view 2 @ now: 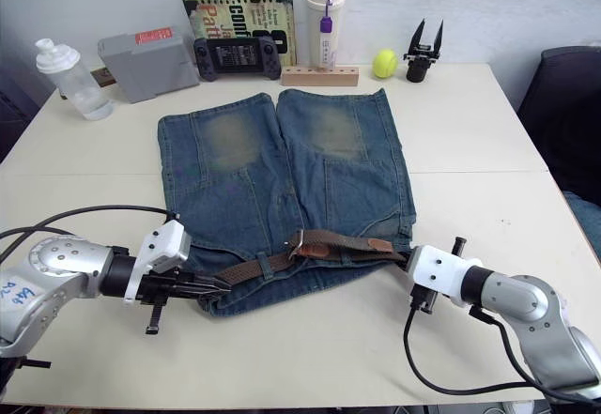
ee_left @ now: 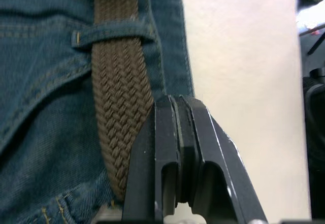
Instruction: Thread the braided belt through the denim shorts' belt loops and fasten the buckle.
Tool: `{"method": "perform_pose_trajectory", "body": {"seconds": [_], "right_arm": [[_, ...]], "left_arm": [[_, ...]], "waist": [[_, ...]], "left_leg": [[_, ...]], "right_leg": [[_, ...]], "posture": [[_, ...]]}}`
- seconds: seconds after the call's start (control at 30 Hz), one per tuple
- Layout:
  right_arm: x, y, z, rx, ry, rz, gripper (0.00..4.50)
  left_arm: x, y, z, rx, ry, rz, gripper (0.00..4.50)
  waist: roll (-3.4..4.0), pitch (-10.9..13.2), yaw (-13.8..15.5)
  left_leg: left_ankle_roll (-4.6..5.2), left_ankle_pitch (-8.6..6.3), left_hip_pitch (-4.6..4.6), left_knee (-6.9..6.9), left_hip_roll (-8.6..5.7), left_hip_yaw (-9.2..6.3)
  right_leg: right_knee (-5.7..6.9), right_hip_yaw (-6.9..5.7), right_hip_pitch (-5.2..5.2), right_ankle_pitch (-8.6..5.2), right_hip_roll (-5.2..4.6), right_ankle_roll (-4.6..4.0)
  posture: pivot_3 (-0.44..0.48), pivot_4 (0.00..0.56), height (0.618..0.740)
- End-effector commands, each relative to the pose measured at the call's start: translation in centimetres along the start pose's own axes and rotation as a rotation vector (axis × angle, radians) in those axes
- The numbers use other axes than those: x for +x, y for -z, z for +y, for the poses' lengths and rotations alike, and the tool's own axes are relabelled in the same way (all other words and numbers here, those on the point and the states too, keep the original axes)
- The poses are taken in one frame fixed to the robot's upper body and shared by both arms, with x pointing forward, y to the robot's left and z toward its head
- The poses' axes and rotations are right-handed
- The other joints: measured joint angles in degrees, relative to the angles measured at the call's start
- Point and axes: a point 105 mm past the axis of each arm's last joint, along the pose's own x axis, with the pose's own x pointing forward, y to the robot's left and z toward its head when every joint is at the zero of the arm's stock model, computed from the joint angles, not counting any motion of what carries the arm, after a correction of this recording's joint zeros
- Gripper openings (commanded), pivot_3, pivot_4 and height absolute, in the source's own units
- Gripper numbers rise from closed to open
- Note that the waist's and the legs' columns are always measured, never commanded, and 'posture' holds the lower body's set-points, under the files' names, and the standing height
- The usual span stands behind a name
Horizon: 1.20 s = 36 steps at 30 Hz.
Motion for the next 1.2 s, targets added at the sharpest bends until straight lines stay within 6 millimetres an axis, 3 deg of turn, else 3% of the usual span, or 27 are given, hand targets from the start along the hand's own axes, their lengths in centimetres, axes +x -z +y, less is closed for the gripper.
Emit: {"method": "perform_pose_trajectory", "body": {"seconds": [0.03,0.2,0.3,0.53,0.83,0.93,1.1,1.2], "right_arm": [[0.0,-0.4,-0.1,0.001,0.004,-0.022,0.0],[0.1,-0.3,-0.1,0.004,0.002,-0.018,0.0],[0.2,-0.3,-0.2,0.004,0.001,-0.021,0.0],[0.5,-0.5,-0.4,0.004,0.004,-0.032,0.0],[0.5,-0.6,-0.3,0.01,0.003,-0.033,0.0],[0.5,-0.5,-0.3,0.011,0.003,-0.033,0.0],[0.6,-0.3,-0.2,0.014,-0.004,-0.021,0.0],[0.6,0.3,-0.2,0.017,-0.002,0.002,0.0]], "left_arm": [[0.3,-1.4,-0.4,0.053,-0.013,-0.068,0.94],[0.1,-1.4,-0.1,0.123,-0.076,-0.085,3.06],[0.7,-0.7,-0.5,0.159,-0.095,-0.068,3.06],[2.5,0.6,1.2,0.297,-0.289,-0.03,3.06],[2.2,1.0,2.9,0.415,-0.411,0.003,3.06],[2.2,1.2,2.9,0.427,-0.41,-0.001,2.37],[1.7,0.9,2.8,0.528,-0.446,-0.005,0.09],[0.5,2.5,2.6,0.665,-0.487,0.071,0.03]], "waist": [[0.0,0.0,-0.02],[0.0,0.0,-0.08],[0.0,0.0,-0.1],[0.0,0.0,-0.01],[0.0,0.0,-0.04],[0.0,0.0,-0.03],[0.0,0.0,-0.05],[0.0,0.0,-0.08]], "left_leg": [[0.02,-0.01,-0.01,0.01,0.0,0.0],[-0.02,0.01,-0.01,0.02,0.0,0.01],[-0.02,0.01,0.0,0.02,0.0,0.01],[0.19,-0.08,0.0,0.04,0.01,0.01],[0.2,-0.07,0.0,0.02,0.04,0.01],[0.2,-0.07,0.01,0.02,0.05,0.01],[0.2,-0.07,0.01,0.01,0.05,0.01],[0.2,-0.07,0.01,0.01,0.05,0.01]], "right_leg": [[0.0,0.0,0.0,0.01,0.0,-0.01],[0.0,0.0,0.0,0.01,0.0,-0.01],[0.0,0.0,0.0,0.01,0.0,-0.01],[0.0,0.0,0.01,0.09,-0.01,-0.04],[0.0,-0.02,-0.01,0.11,0.0,-0.05],[0.01,-0.03,-0.01,0.11,0.0,-0.05],[0.0,-0.03,-0.01,0.11,0.0,-0.05],[0.0,-0.03,-0.01,0.11,0.0,-0.05]], "posture": [[0.0,0.15,0.697],[0.0,0.15,0.697],[0.0,0.15,0.697],[0.0,0.15,0.697],[0.0,0.15,0.697],[0.0,0.15,0.697],[0.0,0.15,0.697],[0.0,0.15,0.697]]}}
